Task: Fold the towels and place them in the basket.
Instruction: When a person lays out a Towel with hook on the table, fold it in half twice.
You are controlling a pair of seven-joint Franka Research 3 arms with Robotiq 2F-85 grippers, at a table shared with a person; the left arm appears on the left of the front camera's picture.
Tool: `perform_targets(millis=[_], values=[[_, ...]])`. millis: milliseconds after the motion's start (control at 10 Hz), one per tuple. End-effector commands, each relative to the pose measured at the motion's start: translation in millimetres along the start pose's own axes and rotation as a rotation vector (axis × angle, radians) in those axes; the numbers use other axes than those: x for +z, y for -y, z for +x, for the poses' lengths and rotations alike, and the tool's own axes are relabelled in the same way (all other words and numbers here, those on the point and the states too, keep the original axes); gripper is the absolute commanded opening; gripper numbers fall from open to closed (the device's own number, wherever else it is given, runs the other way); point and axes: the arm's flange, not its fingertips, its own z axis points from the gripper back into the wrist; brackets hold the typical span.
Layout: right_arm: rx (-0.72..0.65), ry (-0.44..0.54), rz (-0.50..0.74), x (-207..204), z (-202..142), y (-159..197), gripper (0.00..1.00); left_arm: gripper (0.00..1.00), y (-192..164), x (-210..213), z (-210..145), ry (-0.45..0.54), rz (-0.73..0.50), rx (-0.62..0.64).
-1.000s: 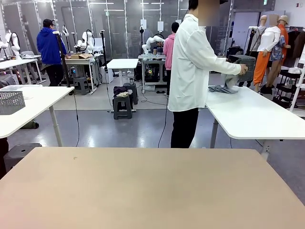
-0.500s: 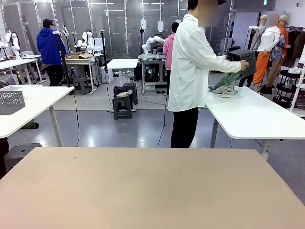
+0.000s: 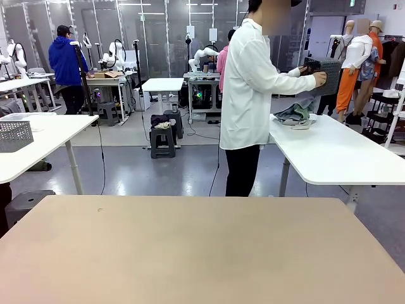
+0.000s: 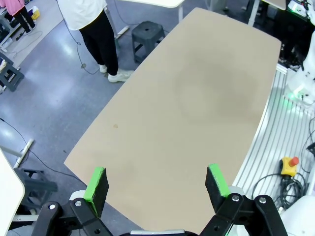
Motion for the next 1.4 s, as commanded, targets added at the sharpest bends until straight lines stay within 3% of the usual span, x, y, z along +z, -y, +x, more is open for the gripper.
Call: perform_targets(millis=[0, 1300], values=[[-0.002, 0.004, -0.001, -1.4, -0.2, 0.5, 1.00, 1.00, 1.5, 0.3, 1.6, 0.005, -0.004, -0.005], [-0.002, 0.004, -0.001, -1.4, -0.2, 0.5, 1.00, 1.00, 1.5, 0.3, 1.6, 0.005, -0.004, -0.005]])
